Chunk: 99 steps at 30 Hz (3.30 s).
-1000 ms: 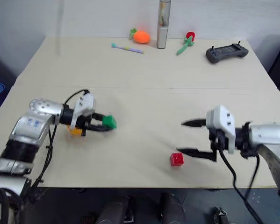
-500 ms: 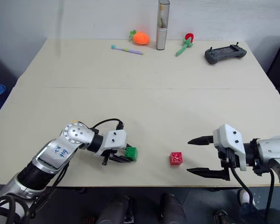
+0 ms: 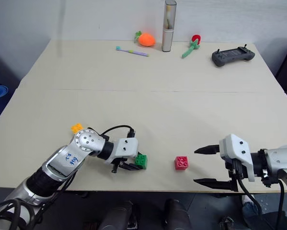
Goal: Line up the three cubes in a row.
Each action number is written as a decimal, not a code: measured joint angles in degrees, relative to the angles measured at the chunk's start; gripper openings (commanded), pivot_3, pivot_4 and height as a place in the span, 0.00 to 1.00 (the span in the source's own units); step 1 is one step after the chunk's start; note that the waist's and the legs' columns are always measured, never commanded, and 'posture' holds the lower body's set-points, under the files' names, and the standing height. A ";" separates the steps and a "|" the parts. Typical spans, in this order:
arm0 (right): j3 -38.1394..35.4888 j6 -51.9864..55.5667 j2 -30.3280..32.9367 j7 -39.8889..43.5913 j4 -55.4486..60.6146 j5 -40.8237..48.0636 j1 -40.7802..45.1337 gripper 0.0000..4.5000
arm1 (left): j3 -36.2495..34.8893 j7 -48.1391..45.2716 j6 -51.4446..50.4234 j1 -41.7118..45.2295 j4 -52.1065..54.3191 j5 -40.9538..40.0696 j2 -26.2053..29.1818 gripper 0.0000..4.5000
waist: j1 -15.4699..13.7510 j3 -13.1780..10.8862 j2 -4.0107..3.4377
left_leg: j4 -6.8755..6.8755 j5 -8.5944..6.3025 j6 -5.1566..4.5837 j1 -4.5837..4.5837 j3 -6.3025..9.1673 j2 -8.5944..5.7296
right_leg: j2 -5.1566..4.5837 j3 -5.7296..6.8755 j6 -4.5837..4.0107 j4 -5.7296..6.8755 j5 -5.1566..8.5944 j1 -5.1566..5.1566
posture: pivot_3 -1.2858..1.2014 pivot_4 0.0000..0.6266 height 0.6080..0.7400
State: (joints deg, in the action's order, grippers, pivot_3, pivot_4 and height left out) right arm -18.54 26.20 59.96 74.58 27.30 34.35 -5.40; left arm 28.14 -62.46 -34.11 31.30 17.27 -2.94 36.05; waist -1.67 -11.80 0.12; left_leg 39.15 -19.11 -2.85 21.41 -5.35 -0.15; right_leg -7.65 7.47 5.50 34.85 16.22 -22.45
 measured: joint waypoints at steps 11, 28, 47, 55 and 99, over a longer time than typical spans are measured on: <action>0.35 -0.05 0.00 -0.19 -0.29 -0.05 1.89 1.00 | -3.66 0.60 -7.38 -1.44 2.67 -4.05 0.87 1.00 | 0.10 0.00 0.00 | 0.01 0.00 -0.01 0.00 0.01 0.00 | 0.00 0.00 0.00 0.04 0.00 0.00 | 0.52 0.24 1.00; 7.83 0.10 -1.78 1.14 -8.91 0.97 17.86 1.00 | -62.60 3.55 -9.49 -41.61 6.90 -17.97 10.90 1.00 | 0.49 -0.01 -0.02 | -0.05 -0.12 0.19 -0.07 0.02 0.11 | -0.03 0.00 -0.14 -0.18 0.08 -0.05 | 0.52 0.24 1.00; 8.89 2.61 -3.88 -1.92 -8.39 2.33 20.00 1.00 | -42.55 4.25 5.13 -15.09 -21.49 -13.14 16.99 1.00 | 1.41 0.01 -0.04 | -0.14 -0.27 0.14 0.05 -0.19 0.09 | 0.03 0.09 -0.13 0.12 0.06 -0.23 | 0.52 0.24 1.00; 7.59 2.61 -4.04 -4.11 -6.46 2.81 17.96 1.00 | -33.62 3.37 8.17 -7.47 -31.57 -9.67 15.86 0.74 | 1.57 0.02 -0.02 | -0.09 -0.24 0.10 0.05 -0.23 0.10 | 0.02 0.05 -0.12 0.16 0.06 -0.24 | 0.52 0.24 1.00; 4.56 1.04 -2.36 -2.02 -1.41 1.24 8.09 1.00 | -17.99 -20.88 29.89 -5.34 -22.01 -6.28 15.43 0.83 | 0.33 0.02 -0.02 | -0.03 -0.19 0.03 0.06 -0.18 0.09 | 0.01 0.07 -0.12 0.16 0.06 -0.19 | 0.52 0.24 1.00</action>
State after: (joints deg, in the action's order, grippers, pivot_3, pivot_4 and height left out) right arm -13.98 27.25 57.61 72.56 25.89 35.59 2.69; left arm 10.15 -83.33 -4.22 25.96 -4.74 -9.23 51.48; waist -1.34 -11.78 0.10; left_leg 39.12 -19.30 -2.82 21.47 -5.53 -0.07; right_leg -7.64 7.54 5.38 35.01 16.27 -22.65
